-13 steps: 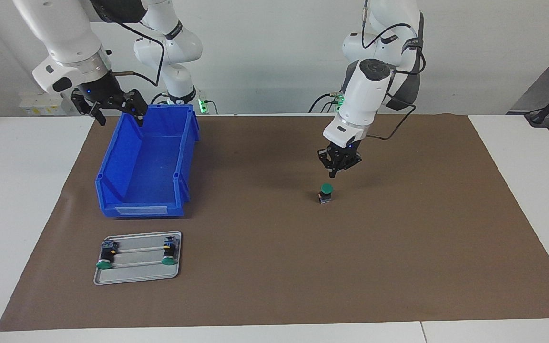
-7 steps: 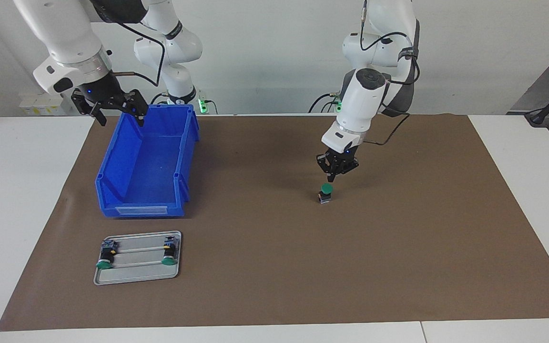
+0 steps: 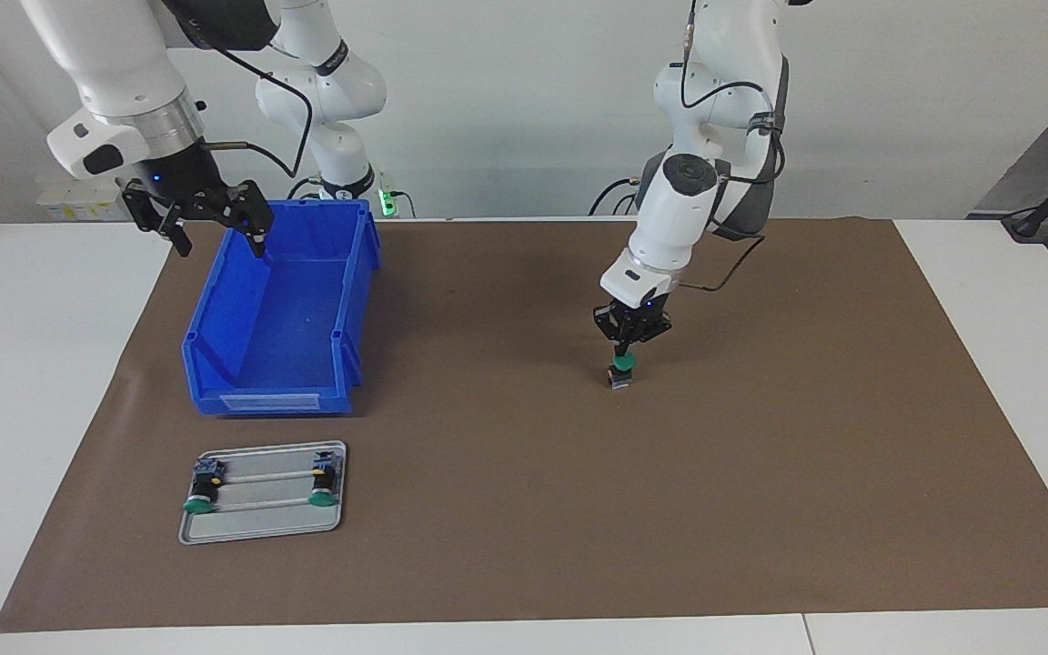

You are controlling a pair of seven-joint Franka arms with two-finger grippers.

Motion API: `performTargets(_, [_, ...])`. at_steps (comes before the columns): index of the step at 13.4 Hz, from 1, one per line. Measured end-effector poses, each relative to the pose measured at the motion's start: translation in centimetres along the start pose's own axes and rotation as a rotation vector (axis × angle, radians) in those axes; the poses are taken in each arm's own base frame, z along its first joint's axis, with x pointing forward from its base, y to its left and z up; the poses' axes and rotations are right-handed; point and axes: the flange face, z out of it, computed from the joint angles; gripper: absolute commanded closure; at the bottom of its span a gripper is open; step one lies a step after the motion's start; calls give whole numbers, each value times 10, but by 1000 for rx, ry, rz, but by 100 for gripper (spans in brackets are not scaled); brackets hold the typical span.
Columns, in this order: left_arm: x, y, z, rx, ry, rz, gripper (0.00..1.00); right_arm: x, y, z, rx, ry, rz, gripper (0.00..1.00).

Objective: Place and press button with both arms
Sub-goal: 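Press down on the green button top with the left gripper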

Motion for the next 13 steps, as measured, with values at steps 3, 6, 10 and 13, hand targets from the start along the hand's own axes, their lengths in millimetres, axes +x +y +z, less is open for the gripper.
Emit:
performTargets(3, [-1,0,1,1,-2,0,100,-3,0,3,-1,-24,0,0])
performTargets(6, [-5,-3,6,6,-14,-1,100,-3,0,3,-2,-26,-1,0])
performTargets(10, [-7,-4,6,6,-12,-1,100,-3,-4,6,-2,-34,-8,0])
performTargets(13, [-7,-3,7,-1,8,-1,100,-4,0,8,-2,-37,-2,0])
